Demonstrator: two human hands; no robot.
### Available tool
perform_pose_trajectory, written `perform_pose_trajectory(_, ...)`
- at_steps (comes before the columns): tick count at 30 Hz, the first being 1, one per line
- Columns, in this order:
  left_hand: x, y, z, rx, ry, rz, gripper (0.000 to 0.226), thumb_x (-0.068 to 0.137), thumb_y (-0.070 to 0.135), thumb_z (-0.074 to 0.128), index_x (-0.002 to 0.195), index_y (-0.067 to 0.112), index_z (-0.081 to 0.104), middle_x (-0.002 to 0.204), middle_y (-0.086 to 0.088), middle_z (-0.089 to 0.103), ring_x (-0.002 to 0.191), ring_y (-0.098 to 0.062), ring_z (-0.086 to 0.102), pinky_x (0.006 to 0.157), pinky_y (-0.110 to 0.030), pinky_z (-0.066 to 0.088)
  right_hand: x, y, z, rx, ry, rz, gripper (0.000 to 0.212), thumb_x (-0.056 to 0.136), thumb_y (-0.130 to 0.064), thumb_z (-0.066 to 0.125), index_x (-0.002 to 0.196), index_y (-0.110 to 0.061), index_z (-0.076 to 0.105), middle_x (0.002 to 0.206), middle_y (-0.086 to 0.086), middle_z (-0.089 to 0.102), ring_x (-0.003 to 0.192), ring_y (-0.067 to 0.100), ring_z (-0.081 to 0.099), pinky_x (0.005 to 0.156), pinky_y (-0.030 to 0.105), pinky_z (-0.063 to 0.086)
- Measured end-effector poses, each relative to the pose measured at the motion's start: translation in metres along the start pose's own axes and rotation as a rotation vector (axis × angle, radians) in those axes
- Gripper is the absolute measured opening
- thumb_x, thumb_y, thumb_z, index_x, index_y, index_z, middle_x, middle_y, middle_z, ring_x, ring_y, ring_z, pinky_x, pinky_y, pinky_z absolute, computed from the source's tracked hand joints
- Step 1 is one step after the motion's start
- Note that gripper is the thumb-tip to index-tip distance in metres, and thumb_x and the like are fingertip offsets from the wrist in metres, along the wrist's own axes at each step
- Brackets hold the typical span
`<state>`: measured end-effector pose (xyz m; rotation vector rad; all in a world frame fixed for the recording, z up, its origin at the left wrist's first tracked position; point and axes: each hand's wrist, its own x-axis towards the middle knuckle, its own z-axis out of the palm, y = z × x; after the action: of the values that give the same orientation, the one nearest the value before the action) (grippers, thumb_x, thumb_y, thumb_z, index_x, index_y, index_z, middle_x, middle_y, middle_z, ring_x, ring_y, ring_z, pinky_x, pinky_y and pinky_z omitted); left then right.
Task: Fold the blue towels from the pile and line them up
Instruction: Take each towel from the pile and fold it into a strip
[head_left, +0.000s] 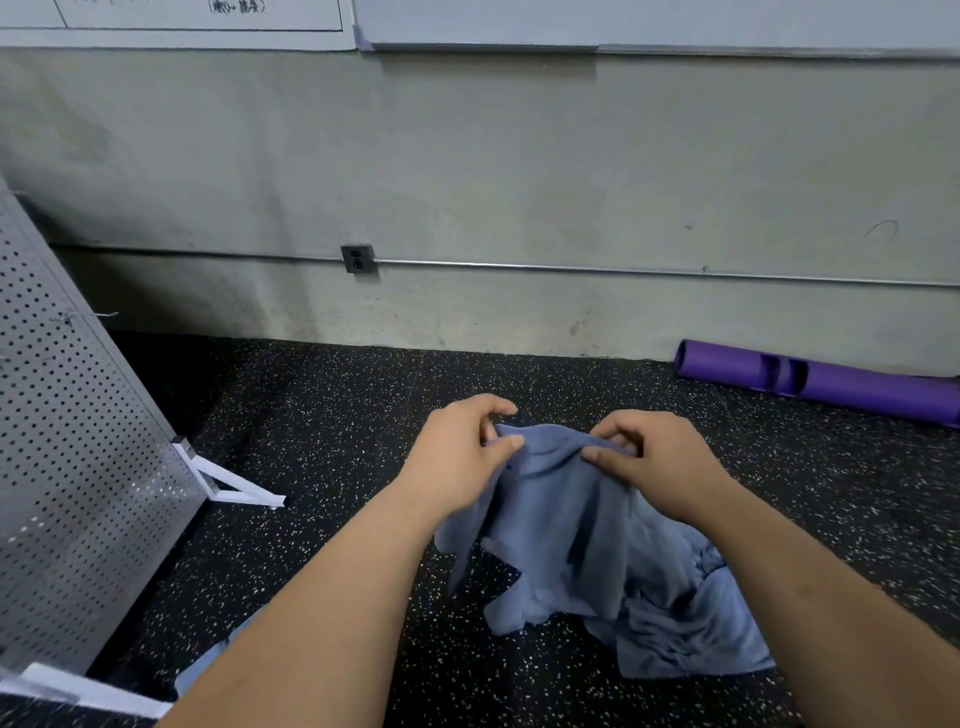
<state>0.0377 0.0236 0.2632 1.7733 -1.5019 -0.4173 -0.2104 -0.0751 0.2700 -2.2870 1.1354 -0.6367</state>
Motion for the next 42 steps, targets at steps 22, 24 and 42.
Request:
perform_pose_trajectory(22, -0.003, 0.01, 0.017, -0.064, -0.14, 0.137, 0.011, 0.095, 0.027, 0.077, 0.085, 0.031, 0.073, 0.066, 0.014, 0.06, 0.061, -0.001, 0.051, 0.063, -0.028, 0.046, -0.003, -0.018, 0.004, 0.101, -0.1, -0.11, 0.009, 0.086, -0.038, 0.087, 0.091, -0.039, 0.079, 0.084, -0.018, 0.076, 0.077, 0.008, 0.07, 0.072, 0.031, 0.058)
perform_pose_trajectory(24, -0.001, 0.01, 0.014, -0.048, -0.052, 0.094, 0.01, 0.095, 0.026, 0.075, 0.085, 0.029, 0.073, 0.066, 0.014, 0.06, 0.06, -0.001, 0.052, 0.063, -0.025, 0.045, -0.001, -0.013, 0.003, 0.098, -0.117, -0.079, 0.009, 0.087, -0.034, 0.086, 0.09, -0.038, 0.079, 0.08, -0.019, 0.075, 0.069, 0.003, 0.066, 0.066, 0.02, 0.053)
perform_pose_trajectory(42, -0.006, 0.016, 0.02, 0.027, -0.161, 0.132, 0.03, 0.095, 0.032, 0.078, 0.124, 0.034, 0.072, 0.076, 0.01, 0.067, 0.07, -0.002, 0.06, 0.072, -0.025, 0.05, -0.001, -0.018, 0.002, 0.074, -0.049, -0.112, 0.005, 0.089, -0.033, 0.083, 0.09, -0.037, 0.08, 0.085, -0.024, 0.075, 0.086, -0.003, 0.069, 0.077, 0.02, 0.049)
